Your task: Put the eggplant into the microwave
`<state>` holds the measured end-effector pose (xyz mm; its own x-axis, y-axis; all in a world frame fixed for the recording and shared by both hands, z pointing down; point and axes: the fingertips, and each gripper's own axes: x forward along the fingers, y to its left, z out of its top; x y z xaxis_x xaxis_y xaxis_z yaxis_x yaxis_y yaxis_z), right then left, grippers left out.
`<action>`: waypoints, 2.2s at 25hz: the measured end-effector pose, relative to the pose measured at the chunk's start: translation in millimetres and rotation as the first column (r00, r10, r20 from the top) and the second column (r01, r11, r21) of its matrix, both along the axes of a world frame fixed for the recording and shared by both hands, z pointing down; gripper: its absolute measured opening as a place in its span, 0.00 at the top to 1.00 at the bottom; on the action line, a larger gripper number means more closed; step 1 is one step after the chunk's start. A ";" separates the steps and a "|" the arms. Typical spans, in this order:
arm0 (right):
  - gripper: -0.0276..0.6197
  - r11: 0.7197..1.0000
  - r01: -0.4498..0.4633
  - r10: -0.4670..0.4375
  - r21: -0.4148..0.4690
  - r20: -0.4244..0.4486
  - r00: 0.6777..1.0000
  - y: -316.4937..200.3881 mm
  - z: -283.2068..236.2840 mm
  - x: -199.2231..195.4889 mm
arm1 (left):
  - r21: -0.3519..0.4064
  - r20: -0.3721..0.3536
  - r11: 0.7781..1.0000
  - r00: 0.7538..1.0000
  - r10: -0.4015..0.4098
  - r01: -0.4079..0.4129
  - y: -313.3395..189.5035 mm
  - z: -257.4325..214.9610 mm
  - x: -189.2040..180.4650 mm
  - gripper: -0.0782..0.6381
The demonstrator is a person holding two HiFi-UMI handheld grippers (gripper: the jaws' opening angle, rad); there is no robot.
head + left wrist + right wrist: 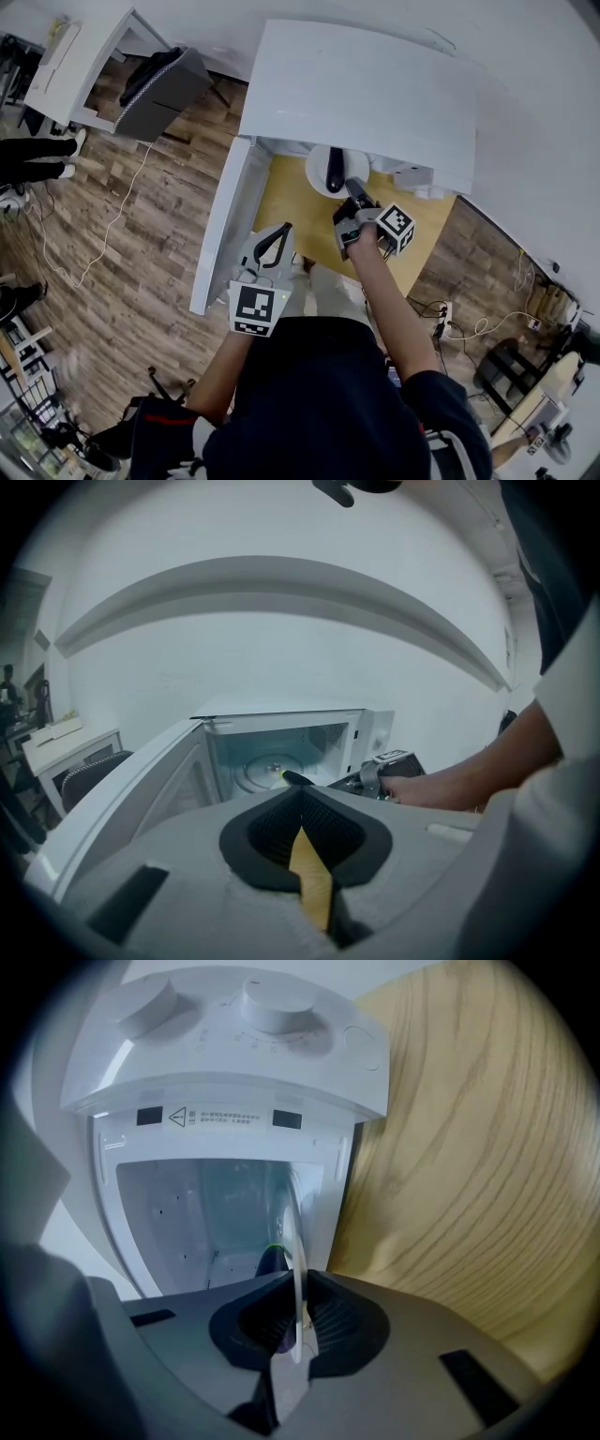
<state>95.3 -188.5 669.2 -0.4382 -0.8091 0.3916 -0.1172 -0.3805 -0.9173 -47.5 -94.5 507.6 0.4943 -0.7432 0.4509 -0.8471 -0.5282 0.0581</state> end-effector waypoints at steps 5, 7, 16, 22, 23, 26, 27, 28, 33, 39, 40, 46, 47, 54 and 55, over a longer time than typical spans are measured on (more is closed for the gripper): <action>0.91 1.000 -0.008 0.008 -0.014 0.003 1.000 -5.1 2.8 -2.8 | -0.002 0.002 1.000 1.000 -0.009 0.009 0.4 1.8 1.0 0.87; 0.91 1.000 -0.009 0.009 -0.018 0.000 1.000 -7.1 5.2 -2.8 | -0.004 0.002 1.000 1.000 -0.010 0.010 0.4 2.7 2.2 0.87; 0.91 0.999 -0.022 0.022 -0.031 -0.004 1.000 -14.3 11.3 -5.3 | -0.012 0.005 1.000 1.000 -0.022 0.022 2.2 5.1 3.3 0.87; 0.91 0.999 -0.029 0.029 -0.023 -0.001 1.000 -21.8 10.1 -7.0 | -0.009 0.003 0.999 0.999 -0.032 0.032 2.2 5.5 2.1 0.87; 0.91 0.999 -0.030 0.030 -0.023 0.000 1.000 -23.1 9.9 -7.3 | -0.009 0.003 0.999 0.999 -0.033 0.033 2.0 5.5 1.8 0.87; 0.90 0.999 -0.035 0.035 -0.016 0.004 0.999 -26.9 9.3 -8.8 | -0.010 0.004 0.999 0.999 -0.037 0.037 1.9 5.7 0.1 0.87; 0.88 0.999 -0.036 0.036 -0.013 0.008 0.999 -28.3 8.6 -9.8 | -0.012 0.004 0.999 0.999 -0.038 0.038 1.8 5.9 -0.5 0.87; 0.86 0.999 -0.038 0.038 -0.011 0.012 0.999 -29.6 7.9 -10.6 | -0.013 0.004 0.999 0.999 -0.040 0.040 1.6 6.0 -1.0 0.87; 0.82 0.998 -0.054 0.054 -0.013 0.033 0.998 -35.3 5.7 -12.7 | -0.016 0.004 0.999 0.999 -0.040 0.040 0.8 7.3 -2.0 0.87; 0.82 0.999 -0.052 0.052 -0.007 0.035 0.998 -43.4 4.1 -16.3 | -0.021 0.007 0.999 0.999 -0.035 0.035 -2.1 9.1 -2.6 0.87; 0.82 0.999 -0.052 0.052 -0.007 0.035 0.998 -44.9 3.8 -17.0 | -0.021 0.009 0.999 0.999 -0.035 0.035 -3.0 9.0 -3.6 0.87; 0.81 0.999 -0.048 0.048 -0.009 0.030 0.998 -53.6 5.8 -18.1 | -0.024 0.013 0.999 0.999 -0.040 0.041 -6.5 11.5 -6.1 0.87; 0.81 0.999 -0.047 0.047 -0.009 0.030 0.998 -54.9 6.0 -18.0 | -0.025 0.013 0.999 0.999 -0.040 0.041 -6.7 12.0 -5.8 0.87; 0.80 0.999 -0.043 0.043 -0.005 0.034 0.998 -57.5 3.8 -20.5 | -0.027 0.010 0.999 0.999 -0.034 0.034 -7.5 11.6 -4.6 0.87; 0.79 0.999 -0.043 0.043 -0.004 0.037 0.998 -57.2 3.2 -21.1 | -0.027 0.010 0.999 0.999 -0.033 0.033 -7.6 11.4 -4.6 0.87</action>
